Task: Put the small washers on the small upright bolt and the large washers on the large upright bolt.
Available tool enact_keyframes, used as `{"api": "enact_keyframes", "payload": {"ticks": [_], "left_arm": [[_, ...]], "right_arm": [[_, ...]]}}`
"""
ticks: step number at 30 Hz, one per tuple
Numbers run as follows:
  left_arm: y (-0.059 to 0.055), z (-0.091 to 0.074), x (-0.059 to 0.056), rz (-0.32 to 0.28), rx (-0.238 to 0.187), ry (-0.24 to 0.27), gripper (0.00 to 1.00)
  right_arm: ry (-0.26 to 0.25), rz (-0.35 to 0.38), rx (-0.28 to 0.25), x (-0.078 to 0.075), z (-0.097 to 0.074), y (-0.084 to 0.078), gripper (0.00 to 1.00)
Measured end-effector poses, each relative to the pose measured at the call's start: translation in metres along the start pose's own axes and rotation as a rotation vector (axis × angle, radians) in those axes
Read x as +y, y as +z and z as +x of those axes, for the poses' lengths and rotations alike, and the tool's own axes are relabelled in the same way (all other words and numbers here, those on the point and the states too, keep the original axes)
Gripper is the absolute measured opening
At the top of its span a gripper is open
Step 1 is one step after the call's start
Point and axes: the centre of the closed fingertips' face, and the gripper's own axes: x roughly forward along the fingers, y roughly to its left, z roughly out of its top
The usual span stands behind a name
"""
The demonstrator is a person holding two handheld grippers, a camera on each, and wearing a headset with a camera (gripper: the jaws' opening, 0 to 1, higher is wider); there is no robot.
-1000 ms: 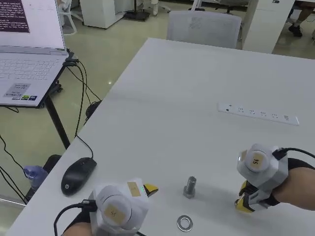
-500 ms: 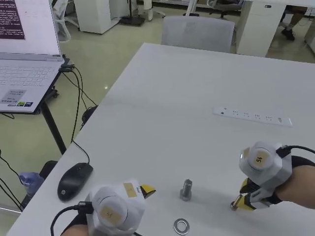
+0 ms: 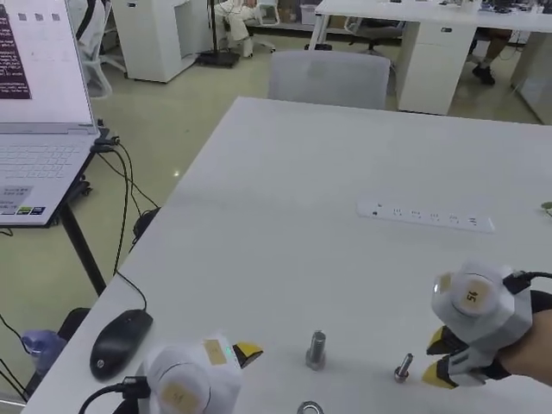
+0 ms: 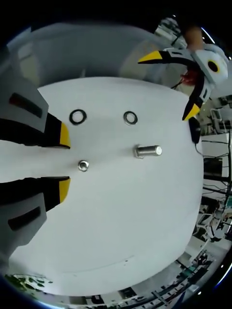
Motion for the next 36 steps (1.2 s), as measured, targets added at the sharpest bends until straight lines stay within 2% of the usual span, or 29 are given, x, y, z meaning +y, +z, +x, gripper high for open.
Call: {"api": "enact_keyframes", "payload": {"ticks": [8,19,30,36], "left_arm": [[-0.002,0.000,-0.004,0.001,0.008,0.000,0.91],[-0.011,-0.003,-0.005,0.021,0.034,0.011,0.91],[-0.009,-0.004,-0.010,0.027,0.025,0.017,0.92],[-0.009,-0.005,-0.008,0.027,0.025,0.024,0.93]], "right_arm": [[0.005,-0.007,-0.013,0.016,-0.009,-0.001,0.25],[0.028,-0.028,-0.021,0.046,-0.006,-0.001,0.28],[0.027,-0.061,-0.039,0.066,-0.006,0.001,0.31],[0.057,-0.062,-0.056,0.081,-0.002,0.003,0.34]]}}
